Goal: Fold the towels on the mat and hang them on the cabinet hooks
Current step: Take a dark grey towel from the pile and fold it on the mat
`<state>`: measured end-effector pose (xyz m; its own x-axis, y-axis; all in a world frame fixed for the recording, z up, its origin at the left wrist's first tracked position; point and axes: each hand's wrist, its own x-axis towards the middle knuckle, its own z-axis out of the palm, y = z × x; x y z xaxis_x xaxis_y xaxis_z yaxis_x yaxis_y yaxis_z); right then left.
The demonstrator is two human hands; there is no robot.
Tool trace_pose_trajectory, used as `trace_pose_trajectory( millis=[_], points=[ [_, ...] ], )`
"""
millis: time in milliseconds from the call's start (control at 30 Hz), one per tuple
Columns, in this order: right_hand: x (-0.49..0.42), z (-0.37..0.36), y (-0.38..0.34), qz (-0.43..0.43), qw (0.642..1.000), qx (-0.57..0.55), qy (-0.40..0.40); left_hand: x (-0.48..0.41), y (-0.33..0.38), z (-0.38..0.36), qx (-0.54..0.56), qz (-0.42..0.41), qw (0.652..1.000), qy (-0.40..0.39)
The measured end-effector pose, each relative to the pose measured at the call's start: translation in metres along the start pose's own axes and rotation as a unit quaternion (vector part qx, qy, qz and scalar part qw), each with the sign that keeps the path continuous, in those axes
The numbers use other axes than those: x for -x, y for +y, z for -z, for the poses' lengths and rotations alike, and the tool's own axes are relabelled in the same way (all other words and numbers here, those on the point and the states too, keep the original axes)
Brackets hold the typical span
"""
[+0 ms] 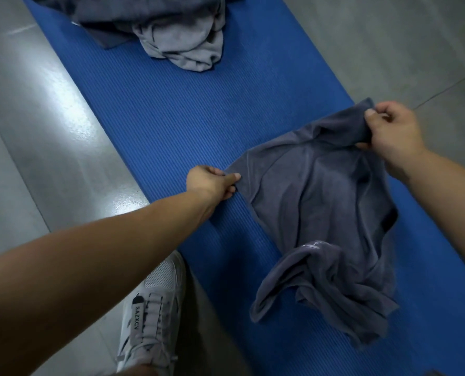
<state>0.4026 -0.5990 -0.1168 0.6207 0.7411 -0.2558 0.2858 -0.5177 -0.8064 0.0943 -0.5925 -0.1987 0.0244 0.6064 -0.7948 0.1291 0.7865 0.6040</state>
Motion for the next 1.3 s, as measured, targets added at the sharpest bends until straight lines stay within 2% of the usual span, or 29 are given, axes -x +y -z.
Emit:
trace_pose_trajectory(
  millis=[200,367,467,667,833,933,967,1033,1100,1167,1233,1300],
  points=[
    [-0.001,0.014,0.013,-0.005,1.000,-0.001,-0.018,0.005,-0.001,-0.008,0.023,0.002,1.000,-0.006],
    [-0.012,0.031,0.021,-0.007,0.999,-0.002,0.039,0.002,-0.001,0.022,0.159,-0.030,0.987,0.017],
    [-0.026,0.028,0.022,-0.010,0.997,0.011,0.071,-0.005,0.002,0.039,0.159,-0.043,0.985,0.052],
    [-0.068,-0.017,0.012,0.060,0.986,0.121,0.100,-0.022,0.018,0.061,0.006,-0.173,0.972,0.160],
    [-0.108,-0.076,-0.007,0.036,0.993,0.095,0.051,-0.036,0.033,0.079,-0.083,-0.169,0.954,0.232],
    [-0.107,-0.101,-0.011,0.046,0.992,0.119,-0.011,-0.038,0.041,0.083,-0.138,-0.150,0.950,0.235],
    [-0.097,-0.104,-0.013,0.054,0.988,0.139,-0.030,-0.039,0.041,0.082,-0.182,-0.169,0.940,0.233],
    [-0.078,-0.102,-0.003,0.066,0.982,0.169,-0.057,-0.037,0.040,0.075,-0.323,-0.241,0.884,0.236],
    [-0.054,-0.090,0.018,0.059,0.977,0.191,-0.073,-0.030,0.040,0.059,-0.417,-0.329,0.827,0.185],
    [-0.027,-0.070,0.044,0.017,0.978,0.189,-0.087,-0.018,0.041,0.038,-0.423,-0.360,0.829,0.061],
    [0.001,-0.042,0.069,-0.019,0.975,0.202,-0.094,-0.003,0.040,0.015,-0.437,-0.304,0.843,-0.078],
    [0.035,-0.013,0.089,-0.049,0.970,0.217,-0.099,0.011,0.036,-0.005,-0.468,-0.218,0.831,-0.206]
  ],
)
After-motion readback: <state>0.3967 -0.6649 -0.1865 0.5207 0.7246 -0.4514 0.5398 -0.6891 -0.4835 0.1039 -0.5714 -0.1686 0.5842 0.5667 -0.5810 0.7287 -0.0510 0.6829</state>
